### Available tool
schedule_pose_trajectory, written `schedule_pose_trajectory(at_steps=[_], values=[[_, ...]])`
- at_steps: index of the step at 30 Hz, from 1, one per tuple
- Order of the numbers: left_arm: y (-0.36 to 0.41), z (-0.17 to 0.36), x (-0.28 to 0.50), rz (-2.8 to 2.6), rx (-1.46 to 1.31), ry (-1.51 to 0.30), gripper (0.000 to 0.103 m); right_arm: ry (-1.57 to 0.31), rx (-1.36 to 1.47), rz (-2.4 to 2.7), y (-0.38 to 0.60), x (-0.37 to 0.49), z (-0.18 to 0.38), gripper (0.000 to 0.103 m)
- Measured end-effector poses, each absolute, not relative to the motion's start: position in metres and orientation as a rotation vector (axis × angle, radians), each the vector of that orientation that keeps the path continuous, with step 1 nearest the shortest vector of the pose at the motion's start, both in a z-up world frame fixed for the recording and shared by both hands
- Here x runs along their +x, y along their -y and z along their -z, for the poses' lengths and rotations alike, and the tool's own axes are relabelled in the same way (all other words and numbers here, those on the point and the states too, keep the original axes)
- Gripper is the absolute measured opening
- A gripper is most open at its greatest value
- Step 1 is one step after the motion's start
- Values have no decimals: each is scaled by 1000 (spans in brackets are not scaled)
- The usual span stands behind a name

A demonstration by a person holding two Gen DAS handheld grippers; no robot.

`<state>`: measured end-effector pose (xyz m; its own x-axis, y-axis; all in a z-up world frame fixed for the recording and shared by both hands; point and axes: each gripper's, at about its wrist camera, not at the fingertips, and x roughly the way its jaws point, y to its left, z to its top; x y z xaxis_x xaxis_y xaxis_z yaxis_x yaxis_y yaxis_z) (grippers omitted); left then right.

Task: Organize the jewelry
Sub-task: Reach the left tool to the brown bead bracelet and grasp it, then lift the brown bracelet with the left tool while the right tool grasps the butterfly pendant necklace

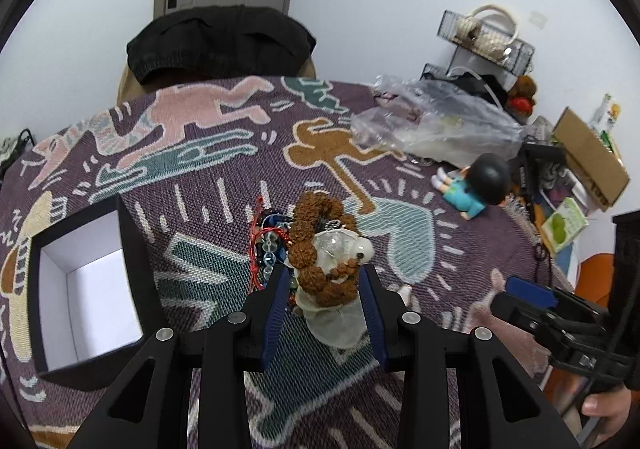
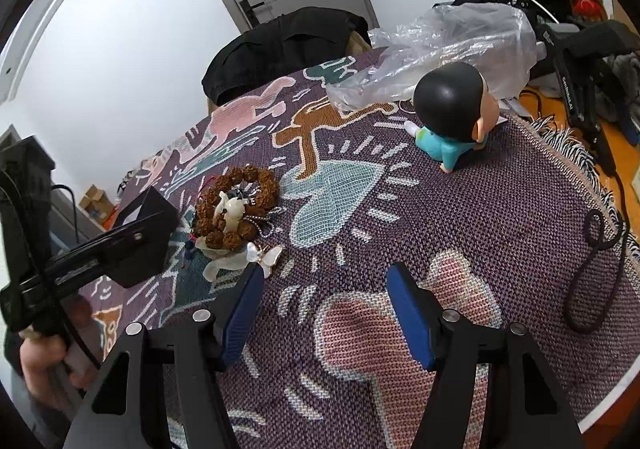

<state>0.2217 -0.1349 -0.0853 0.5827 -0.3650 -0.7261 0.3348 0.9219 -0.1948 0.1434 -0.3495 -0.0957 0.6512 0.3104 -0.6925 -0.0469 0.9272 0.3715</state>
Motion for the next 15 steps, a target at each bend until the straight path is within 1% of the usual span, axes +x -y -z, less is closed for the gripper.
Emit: schedule_pose_trajectory(at_steps=[12,14,15], values=[[145,116,254,366,-20,-952,38,-863,384,-219,356,155,108,64],[145,120,257,364,-27,-962,25,-860,387,-226,355,157,109,64],[144,120,258,366,-39,-963,25,-862,391,-230,355,158,110,64]])
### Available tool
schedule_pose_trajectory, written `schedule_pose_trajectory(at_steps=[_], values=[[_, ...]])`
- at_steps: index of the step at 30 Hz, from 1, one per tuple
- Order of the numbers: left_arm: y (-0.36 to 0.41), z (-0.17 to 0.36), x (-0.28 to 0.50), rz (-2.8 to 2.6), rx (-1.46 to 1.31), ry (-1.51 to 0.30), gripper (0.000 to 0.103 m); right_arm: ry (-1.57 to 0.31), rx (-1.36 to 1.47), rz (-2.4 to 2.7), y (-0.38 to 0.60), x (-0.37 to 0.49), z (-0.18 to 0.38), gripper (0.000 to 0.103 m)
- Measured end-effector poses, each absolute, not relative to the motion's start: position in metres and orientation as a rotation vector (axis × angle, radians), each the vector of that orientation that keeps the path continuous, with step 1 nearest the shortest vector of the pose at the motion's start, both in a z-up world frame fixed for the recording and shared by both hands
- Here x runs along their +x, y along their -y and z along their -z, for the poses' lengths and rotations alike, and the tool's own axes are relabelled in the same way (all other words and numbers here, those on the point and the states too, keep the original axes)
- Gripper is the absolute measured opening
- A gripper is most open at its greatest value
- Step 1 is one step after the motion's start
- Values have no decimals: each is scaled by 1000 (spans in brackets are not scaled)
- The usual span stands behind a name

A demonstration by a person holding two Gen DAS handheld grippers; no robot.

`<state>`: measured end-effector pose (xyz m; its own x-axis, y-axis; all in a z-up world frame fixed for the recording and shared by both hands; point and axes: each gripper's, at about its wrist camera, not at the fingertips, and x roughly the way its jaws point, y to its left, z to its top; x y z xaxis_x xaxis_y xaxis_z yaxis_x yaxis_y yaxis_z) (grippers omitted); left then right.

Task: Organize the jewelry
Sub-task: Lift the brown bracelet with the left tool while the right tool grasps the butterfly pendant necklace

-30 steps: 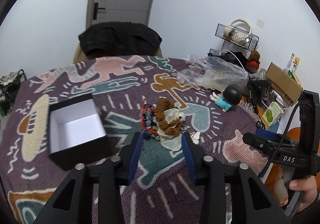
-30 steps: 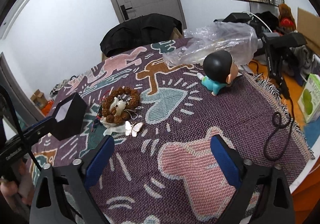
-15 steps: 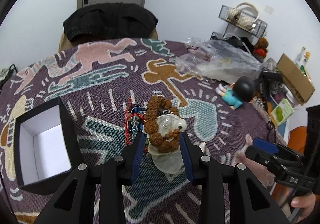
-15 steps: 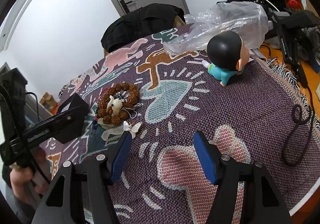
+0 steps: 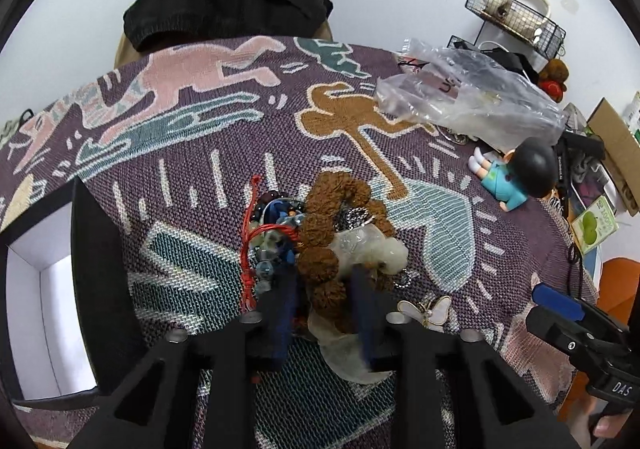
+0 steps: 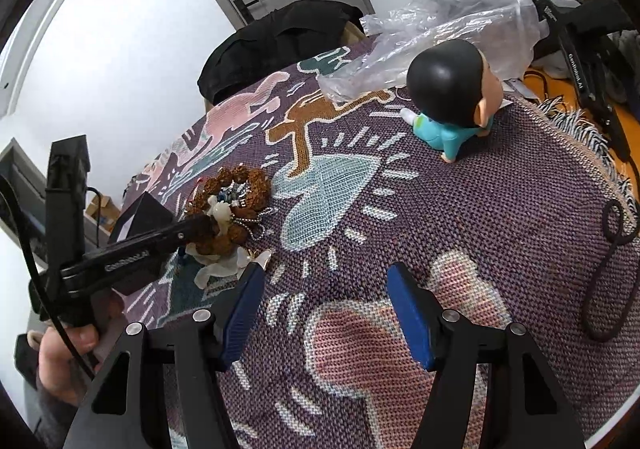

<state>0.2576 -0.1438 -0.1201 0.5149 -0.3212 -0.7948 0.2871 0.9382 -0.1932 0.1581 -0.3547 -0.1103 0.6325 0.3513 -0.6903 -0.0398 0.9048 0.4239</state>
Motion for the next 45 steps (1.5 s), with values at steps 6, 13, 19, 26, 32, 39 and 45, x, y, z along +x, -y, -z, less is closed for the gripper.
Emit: schedule_pose_trajectory(at_steps=[6,13,19,26,32,39,45], values=[[137,99,250,389,-65,-899,19,-878,403,-255,351,163,115,61],[133,60,236,425,-53,-805,19,-886,383,-291,336,170,113,61],[125,33,228,431,-46,-744,19,-891,346,-321,320,175,111,61],[113,8,219,416,-40,-679,19,-909,290,-337,301,188,113,61],[100,-7,210,403,-48,-643,19,-933,214,-338,283,200,117,61],[91,-33,197,398,-38,-574,19,-936,71,-287,264,204,127,38],[82,-57,188,386,-36,-522,19,-904,72,-298,269,197,121,25]])
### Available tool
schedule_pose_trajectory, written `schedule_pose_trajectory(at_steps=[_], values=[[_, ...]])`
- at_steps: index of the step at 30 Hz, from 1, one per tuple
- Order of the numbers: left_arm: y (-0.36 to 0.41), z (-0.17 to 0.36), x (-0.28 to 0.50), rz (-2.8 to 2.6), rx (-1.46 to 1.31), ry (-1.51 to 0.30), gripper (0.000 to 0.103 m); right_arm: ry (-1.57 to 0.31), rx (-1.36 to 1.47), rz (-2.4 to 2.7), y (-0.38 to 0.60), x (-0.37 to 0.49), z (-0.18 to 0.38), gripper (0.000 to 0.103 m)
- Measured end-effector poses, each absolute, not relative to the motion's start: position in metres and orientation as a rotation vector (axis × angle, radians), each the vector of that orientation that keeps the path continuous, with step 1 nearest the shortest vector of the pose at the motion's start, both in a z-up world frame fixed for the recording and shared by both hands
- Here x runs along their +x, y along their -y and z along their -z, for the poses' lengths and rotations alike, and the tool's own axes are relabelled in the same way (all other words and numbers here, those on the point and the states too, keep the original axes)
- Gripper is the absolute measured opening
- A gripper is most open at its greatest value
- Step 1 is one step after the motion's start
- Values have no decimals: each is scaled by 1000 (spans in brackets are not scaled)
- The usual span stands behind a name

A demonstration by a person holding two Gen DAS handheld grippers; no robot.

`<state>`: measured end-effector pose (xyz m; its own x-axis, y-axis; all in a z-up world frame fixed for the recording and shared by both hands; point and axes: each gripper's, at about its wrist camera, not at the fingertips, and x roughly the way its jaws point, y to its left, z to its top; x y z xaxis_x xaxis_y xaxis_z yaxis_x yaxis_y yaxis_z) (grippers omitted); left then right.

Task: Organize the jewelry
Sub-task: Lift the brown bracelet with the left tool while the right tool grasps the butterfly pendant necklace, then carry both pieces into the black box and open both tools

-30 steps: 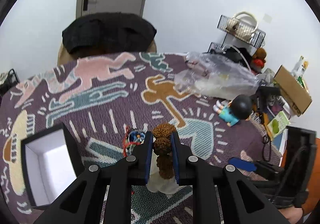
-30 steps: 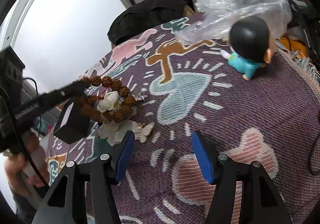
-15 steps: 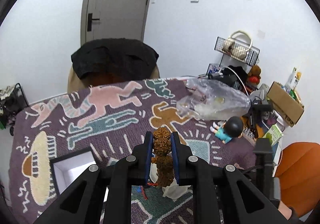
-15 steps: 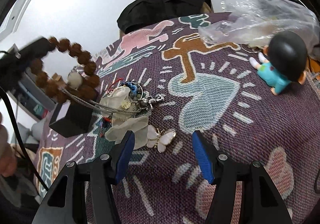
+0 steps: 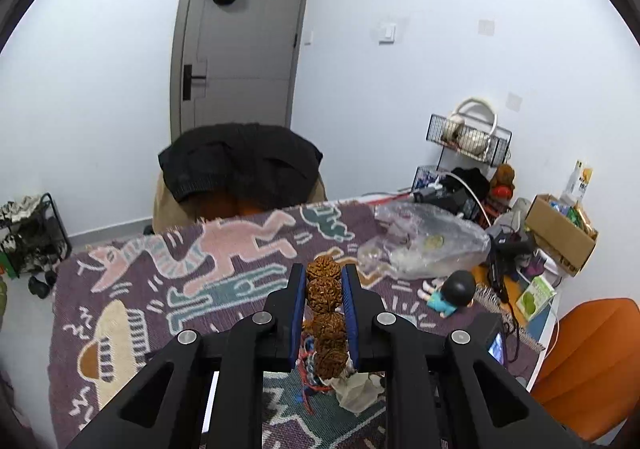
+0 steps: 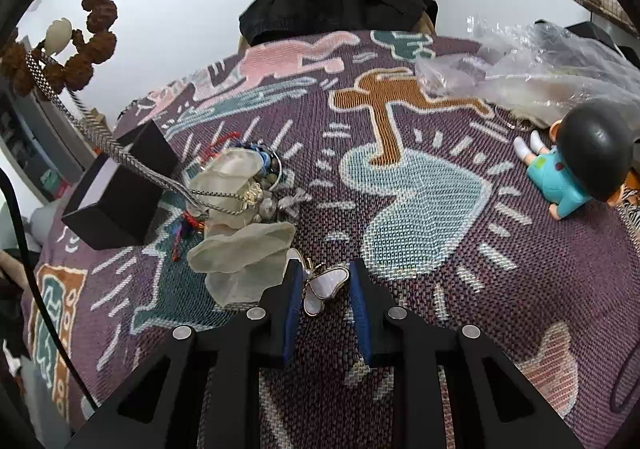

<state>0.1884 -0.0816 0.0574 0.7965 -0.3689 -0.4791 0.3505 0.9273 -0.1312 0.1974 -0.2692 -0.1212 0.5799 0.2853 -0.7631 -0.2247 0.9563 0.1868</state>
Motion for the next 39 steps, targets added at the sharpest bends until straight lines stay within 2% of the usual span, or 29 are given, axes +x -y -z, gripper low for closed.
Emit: schedule_pose_trajectory(at_steps=[20,31,39], values=[[75,-132,143,341,37,-354,19,-716,120,-351,272,153,56,25],[52,-128,129,305,4,-356,19,-678,135,-398,260,140,38,25],[12,-91,148,257,-70,-439,19,-688,118,-450,233,144,36,25]])
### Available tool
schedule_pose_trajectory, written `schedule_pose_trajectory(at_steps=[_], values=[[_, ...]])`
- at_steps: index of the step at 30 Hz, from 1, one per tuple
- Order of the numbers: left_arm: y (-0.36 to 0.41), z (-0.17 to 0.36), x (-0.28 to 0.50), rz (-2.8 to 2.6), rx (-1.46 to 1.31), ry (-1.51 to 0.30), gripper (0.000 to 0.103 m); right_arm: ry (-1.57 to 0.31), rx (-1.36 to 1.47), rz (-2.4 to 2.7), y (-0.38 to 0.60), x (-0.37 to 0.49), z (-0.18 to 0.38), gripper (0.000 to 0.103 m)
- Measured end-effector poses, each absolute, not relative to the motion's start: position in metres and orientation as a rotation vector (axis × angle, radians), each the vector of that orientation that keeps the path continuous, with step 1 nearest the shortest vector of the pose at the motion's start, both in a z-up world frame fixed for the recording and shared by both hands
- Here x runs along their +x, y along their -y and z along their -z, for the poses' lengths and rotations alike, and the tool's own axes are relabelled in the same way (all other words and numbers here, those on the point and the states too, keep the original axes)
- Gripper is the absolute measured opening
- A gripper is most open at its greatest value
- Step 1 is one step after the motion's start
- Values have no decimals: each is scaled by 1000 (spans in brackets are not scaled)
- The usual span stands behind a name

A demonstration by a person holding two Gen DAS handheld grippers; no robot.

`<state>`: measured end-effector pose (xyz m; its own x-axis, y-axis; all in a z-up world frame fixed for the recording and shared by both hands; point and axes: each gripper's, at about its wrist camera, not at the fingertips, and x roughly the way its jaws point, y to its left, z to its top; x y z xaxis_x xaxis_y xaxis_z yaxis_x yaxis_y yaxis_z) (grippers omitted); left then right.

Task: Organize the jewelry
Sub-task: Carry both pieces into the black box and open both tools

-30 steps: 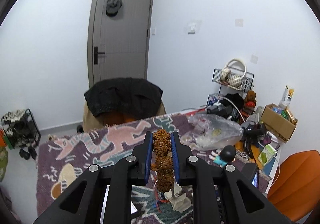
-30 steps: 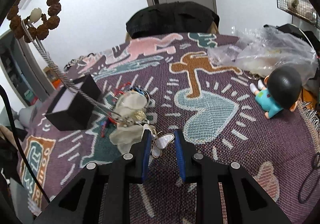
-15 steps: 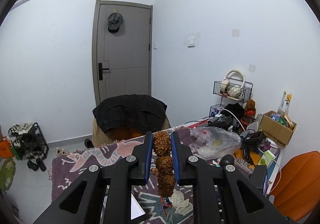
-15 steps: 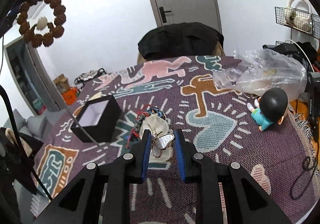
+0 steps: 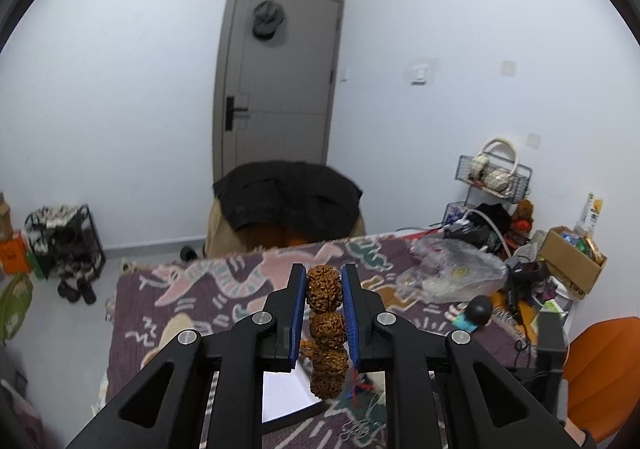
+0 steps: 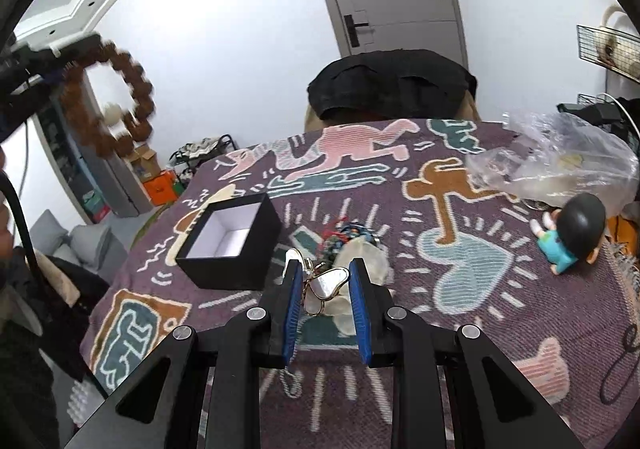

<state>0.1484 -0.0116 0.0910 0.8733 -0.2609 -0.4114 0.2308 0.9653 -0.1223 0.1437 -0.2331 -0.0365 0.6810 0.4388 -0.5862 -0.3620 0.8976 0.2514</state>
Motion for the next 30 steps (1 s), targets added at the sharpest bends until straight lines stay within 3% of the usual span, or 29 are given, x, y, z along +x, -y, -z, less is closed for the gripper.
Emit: schedule_pose_trajectory(at_steps=[24,27,29,30], values=[[-39,37,231,254,-240,-736,19,-767,117,-553,160,193,53,25],[-43,39,237,241,-243,-772,28,-776,117,-567,151,199,54,25],[-51,37,236,224,-266,-766,58,-781,118,-576,146,203,54,25],[-57,34,232,214,-282,-745,66,-783,118,-583,143,205,53,25]])
